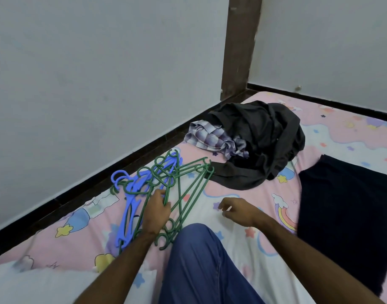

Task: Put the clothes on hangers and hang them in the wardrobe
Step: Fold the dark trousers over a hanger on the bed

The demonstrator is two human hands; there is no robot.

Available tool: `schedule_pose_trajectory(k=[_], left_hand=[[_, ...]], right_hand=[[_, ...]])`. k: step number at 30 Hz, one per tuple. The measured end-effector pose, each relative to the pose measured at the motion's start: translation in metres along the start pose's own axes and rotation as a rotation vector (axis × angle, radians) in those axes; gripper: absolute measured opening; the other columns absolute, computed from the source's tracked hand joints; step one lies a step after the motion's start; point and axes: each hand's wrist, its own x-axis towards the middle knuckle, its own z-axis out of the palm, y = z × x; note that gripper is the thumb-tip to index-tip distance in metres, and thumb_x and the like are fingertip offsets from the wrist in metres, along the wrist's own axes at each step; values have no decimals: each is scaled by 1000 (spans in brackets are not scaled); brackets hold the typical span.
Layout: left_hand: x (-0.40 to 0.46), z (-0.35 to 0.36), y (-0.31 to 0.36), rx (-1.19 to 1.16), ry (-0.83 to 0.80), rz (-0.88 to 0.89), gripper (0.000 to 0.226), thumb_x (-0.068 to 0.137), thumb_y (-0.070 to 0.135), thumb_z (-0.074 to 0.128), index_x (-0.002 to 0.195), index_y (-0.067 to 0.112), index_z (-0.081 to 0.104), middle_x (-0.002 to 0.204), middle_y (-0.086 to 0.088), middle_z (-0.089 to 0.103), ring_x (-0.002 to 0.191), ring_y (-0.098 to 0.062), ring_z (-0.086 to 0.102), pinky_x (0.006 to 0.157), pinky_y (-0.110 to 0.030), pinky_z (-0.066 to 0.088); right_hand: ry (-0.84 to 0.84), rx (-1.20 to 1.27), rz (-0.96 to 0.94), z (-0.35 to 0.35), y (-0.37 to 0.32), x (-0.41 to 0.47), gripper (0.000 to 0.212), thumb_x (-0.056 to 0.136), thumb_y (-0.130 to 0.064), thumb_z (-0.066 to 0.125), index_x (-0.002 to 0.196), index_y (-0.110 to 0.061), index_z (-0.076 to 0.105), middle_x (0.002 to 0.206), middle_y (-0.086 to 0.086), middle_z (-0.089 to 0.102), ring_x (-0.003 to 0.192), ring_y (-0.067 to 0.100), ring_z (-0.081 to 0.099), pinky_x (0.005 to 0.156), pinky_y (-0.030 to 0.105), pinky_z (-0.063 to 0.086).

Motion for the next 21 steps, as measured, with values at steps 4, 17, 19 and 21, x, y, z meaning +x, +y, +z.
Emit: schedule_pose_trajectory(k=[4,17,19,21], left_hand=[[-4,-8,2,-12,128,129,18,92,11,67,98,15,51,96,0,58,86,-24,59,71,-34,43],[-8,-59,64,-115,-75,316,7,102,19,54,99,23,49,57,-12,56,49,-18,48,56,-33,43],[-9,-71,81,-142,-162,354,5,103,20,54,100,24,51,54,-7,56,46,-12,43,53,-28,40],[-8,-82,100,-181,-203,394,5,103,20,54,100,23,53,50,-3,53,46,-12,40,51,-26,36]], right_hand=[[32,47,2,-8,-7,-3,25,100,-25,59,115,-7,66,116,-7,65,99,16,60,90,23,49],[232,152,-17,-38,-17,-1,49,93,-17,67,139,-13,50,135,6,48,123,23,50,108,35,40],[352,127,23,-43,-21,1,58,92,-24,69,144,-14,45,142,6,41,128,29,42,107,37,36],[515,15,52,-48,-27,-3,57,88,-35,72,138,-19,48,138,1,41,125,28,39,99,39,35]])
